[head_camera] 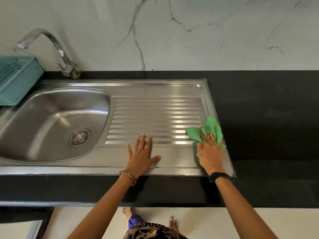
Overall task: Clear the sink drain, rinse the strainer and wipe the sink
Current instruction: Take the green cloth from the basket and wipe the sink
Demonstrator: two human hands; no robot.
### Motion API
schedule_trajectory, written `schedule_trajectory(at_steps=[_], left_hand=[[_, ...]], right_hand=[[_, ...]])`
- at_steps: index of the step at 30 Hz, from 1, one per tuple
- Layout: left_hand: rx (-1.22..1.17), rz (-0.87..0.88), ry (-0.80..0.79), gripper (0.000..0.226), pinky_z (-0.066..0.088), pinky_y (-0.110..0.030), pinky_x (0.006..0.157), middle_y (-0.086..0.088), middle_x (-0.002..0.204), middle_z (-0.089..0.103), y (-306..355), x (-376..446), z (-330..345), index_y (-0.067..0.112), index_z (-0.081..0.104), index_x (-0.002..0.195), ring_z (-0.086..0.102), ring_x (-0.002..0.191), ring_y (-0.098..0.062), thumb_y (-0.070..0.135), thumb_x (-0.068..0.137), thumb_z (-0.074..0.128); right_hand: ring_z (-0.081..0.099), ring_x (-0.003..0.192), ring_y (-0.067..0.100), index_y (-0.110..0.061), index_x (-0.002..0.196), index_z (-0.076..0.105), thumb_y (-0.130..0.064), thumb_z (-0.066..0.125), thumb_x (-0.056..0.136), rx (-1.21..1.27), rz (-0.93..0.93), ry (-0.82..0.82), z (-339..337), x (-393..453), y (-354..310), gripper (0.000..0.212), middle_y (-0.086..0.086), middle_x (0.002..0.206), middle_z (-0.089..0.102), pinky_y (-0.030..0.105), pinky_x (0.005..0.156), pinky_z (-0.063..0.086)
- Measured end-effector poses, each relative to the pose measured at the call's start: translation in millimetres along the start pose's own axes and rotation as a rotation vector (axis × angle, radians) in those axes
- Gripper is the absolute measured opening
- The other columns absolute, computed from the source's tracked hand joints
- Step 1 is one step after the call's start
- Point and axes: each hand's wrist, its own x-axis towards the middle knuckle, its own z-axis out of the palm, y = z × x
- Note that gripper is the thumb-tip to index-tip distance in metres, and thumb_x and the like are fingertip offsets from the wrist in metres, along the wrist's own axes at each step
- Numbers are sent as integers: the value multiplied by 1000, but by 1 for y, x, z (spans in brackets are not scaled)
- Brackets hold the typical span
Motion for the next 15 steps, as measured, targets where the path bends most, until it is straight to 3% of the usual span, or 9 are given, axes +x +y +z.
schedule_trajectory(at_steps=[9,15], left_hand=[[-25,-311,101,92,-5,-56,113,-10,157,-9,-104,-37,-24,22,-3,148,-10,144,-28,67,81,42],[-19,-348,149,100,-1,-48,117,-9,158,-6,-111,-42,-22,15,-1,148,-8,145,-26,74,77,37]], right_hand=[[20,144,21,-11,144,30,-26,25,98,42,-191,-33,36,6,-94,48,11,154,25,44,118,7],[17,145,22,-15,144,29,-25,30,97,92,-437,-122,65,10,-195,49,9,156,22,44,118,1]])
